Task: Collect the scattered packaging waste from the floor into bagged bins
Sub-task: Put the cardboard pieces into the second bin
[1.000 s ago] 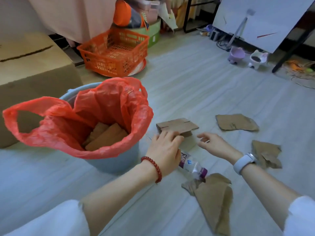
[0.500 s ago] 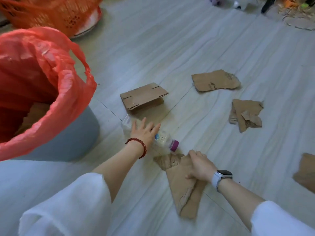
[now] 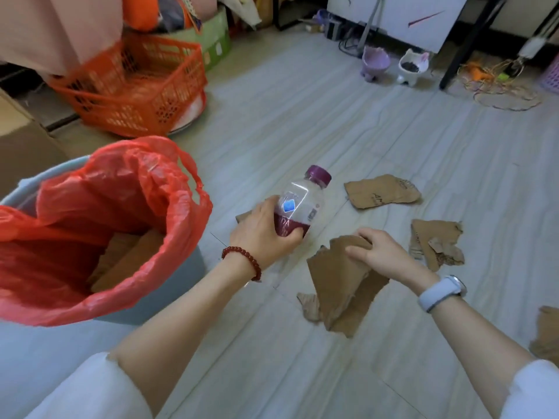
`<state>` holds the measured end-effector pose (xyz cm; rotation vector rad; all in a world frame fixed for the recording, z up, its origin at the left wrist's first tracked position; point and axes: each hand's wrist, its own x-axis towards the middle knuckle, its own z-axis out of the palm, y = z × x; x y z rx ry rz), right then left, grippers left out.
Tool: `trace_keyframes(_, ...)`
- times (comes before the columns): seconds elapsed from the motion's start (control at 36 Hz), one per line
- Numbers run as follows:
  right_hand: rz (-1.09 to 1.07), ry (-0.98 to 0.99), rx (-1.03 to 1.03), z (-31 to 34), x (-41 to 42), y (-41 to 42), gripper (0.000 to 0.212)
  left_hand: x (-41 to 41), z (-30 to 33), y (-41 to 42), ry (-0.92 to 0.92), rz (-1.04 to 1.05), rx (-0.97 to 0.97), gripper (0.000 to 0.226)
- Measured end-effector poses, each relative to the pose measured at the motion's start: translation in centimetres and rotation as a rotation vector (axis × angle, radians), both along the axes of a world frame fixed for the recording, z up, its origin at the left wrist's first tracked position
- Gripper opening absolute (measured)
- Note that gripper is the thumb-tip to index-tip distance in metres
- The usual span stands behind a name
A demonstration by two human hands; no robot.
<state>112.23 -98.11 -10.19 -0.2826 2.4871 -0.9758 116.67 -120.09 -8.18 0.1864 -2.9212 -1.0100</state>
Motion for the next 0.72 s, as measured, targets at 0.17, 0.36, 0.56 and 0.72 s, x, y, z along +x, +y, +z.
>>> trace_keyframes(0.17,-0.261,0.368,-0.365,8.2,-0.9,-6.7,0.018,0.1,10.4,-5.6,0.404,0.208,0.224,0.05)
trace_keyframes(0.36,-0.29,0.563,-0.609,13.6,0.8,-18.0,0.014,5.2,13.4,-16.3,0.459,0.474,0.131,0.024)
trace_keyframes(0.56,0.028,0.517,-0.539,13.3,3.6,-26.6,0.026,10.4,10.1,-21.9,0.054,0.62,-0.02,0.033)
trace_keyframes(0.72,0.177,0.433,-0.351,11.9,4.9,-28.9,0.033,10.9,7.3,-23.1,-0.117,0.543,-0.042,0.057)
